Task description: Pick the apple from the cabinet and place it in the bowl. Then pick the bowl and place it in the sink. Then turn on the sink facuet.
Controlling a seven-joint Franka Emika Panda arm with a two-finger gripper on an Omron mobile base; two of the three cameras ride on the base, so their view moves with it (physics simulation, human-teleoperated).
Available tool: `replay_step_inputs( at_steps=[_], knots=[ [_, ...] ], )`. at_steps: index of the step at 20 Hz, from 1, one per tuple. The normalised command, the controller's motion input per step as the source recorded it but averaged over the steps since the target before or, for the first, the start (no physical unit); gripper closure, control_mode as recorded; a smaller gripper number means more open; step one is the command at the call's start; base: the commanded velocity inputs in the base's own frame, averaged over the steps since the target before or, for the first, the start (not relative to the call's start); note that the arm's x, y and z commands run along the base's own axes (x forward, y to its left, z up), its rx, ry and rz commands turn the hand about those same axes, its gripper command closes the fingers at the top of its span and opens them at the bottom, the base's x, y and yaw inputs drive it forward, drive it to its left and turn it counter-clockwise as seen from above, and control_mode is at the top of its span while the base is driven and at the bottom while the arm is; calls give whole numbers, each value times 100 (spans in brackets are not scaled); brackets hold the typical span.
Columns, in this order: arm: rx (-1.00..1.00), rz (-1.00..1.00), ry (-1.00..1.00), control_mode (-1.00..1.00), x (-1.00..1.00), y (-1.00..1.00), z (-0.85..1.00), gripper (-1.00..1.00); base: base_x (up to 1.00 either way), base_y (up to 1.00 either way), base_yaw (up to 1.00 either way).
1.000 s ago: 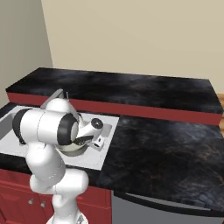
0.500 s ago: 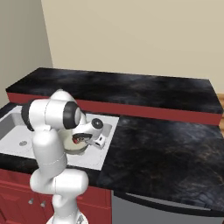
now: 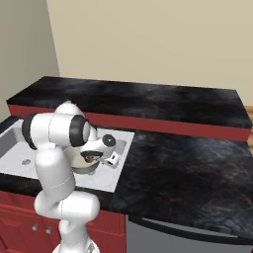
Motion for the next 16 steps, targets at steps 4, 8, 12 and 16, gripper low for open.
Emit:
replay_step_inputs(
  at_steps=[4, 8, 12, 16],
  knots=[
    [0, -5, 0, -100, -28, -10, 67, -100, 0, 0, 0],
    [0, -18, 3, -100, -12, -11, 100, -100, 0, 0, 0],
    [0, -21, 10, -100, -1, -10, 100, -100, 0, 0, 0],
    [0, -21, 17, -100, 0, -11, 100, -100, 0, 0, 0]
  ],
)
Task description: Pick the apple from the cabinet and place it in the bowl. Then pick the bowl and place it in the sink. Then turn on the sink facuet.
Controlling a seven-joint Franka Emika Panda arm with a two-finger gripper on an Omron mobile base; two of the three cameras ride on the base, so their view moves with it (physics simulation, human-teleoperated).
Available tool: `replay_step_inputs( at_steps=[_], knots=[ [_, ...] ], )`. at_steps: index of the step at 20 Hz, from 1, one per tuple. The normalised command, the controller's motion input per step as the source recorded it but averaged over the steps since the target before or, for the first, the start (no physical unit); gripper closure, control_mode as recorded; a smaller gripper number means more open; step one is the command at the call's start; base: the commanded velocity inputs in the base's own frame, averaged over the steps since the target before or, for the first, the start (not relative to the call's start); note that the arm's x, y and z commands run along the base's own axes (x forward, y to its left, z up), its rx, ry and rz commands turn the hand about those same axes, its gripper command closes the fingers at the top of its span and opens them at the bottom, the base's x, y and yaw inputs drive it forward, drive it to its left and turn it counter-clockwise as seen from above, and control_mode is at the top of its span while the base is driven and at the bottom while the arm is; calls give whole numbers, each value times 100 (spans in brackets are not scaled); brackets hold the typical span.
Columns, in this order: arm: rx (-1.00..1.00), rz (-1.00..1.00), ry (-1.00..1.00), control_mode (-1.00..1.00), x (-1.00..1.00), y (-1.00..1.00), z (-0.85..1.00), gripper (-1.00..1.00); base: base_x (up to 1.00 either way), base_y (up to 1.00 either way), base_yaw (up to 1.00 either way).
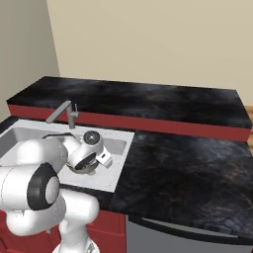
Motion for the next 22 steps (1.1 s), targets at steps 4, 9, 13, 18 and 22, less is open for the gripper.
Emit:
replay_step_inputs(
  at_steps=[4, 9, 13, 18, 22],
  knots=[
    [0, -13, 6, -100, -9, -13, 87, -100, 0, 0, 0],
    [3, 0, 1, -100, -8, -5, 35, -100, 0, 0, 0],
    [20, -2, 10, -100, -26, -17, 100, -100, 0, 0, 0],
    [24, -1, 11, -100, -38, -2, 79, -100, 0, 0, 0],
    [3, 2, 2, -100, -30, 29, 10, -100, 0, 0, 0]
  ],
)
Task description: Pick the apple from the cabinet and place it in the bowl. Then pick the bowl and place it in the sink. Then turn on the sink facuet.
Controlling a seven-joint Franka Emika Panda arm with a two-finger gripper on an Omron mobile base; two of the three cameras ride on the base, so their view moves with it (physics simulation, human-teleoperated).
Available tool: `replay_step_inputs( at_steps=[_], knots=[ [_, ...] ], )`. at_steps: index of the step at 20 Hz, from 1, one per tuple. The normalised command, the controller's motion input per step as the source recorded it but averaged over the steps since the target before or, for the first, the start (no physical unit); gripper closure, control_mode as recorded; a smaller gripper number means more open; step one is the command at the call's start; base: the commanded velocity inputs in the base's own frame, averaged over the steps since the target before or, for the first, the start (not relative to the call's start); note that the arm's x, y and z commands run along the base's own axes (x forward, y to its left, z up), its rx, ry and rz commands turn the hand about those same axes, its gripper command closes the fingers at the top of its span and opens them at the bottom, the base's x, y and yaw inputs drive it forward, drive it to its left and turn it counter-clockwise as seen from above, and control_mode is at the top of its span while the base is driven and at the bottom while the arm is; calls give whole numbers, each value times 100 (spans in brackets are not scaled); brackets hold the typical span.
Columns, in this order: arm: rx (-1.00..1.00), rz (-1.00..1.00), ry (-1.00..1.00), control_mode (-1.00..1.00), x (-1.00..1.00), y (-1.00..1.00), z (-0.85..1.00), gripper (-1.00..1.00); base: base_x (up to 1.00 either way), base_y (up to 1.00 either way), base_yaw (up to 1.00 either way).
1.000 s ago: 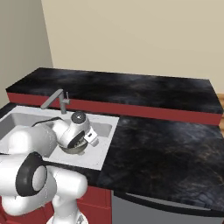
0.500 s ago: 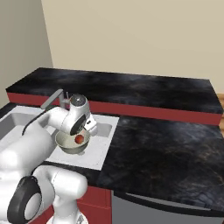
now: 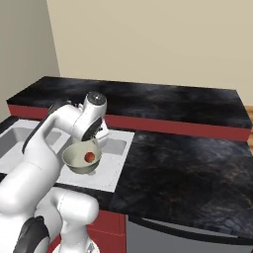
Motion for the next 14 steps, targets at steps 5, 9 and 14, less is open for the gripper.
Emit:
replay_step_inputs(
  at_steps=[5, 9, 14],
  knots=[
    [26, -6, 10, -100, 0, 39, 74, -100, 0, 0, 0],
    [45, -7, 23, -100, 14, 69, 17, -100, 0, 0, 0],
    [44, -13, 36, -100, 19, 85, 0, -100, 0, 0, 0]
  ],
)
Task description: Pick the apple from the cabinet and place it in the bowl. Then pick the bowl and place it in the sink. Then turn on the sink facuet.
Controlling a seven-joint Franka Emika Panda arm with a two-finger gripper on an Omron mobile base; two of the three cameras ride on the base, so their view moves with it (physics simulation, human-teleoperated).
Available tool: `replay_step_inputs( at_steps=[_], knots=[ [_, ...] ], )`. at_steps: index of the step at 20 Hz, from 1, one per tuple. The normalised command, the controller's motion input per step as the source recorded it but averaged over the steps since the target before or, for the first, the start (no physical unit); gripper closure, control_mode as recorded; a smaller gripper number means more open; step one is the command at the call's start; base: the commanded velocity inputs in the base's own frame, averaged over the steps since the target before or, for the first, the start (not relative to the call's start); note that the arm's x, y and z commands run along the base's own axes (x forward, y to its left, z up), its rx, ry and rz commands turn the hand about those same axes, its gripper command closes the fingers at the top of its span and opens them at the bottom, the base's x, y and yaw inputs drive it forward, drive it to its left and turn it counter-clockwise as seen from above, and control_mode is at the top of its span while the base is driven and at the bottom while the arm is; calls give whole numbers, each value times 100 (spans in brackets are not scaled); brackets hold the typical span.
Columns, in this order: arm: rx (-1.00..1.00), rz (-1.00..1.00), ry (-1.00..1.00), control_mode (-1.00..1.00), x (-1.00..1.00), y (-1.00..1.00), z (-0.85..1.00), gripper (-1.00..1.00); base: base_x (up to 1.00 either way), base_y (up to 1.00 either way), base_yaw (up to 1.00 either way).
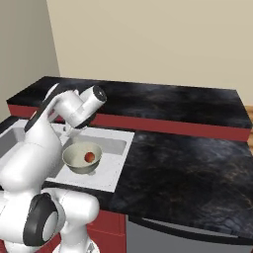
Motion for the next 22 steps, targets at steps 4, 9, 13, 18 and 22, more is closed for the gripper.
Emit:
replay_step_inputs(
  at_steps=[4, 9, 13, 18, 22],
  knots=[
    [45, -20, 43, -100, 32, 39, 0, -100, 0, 0, 0],
    [40, -24, 41, -100, 64, 5, -3, -100, 0, 0, 0],
    [33, -25, 26, -100, 60, -2, -14, -100, 0, 0, 0],
    [12, -7, 4, -100, 24, 4, -26, -100, 0, 0, 0],
    [5, 0, 0, -100, 36, 19, -34, -100, 0, 0, 0]
  ],
)
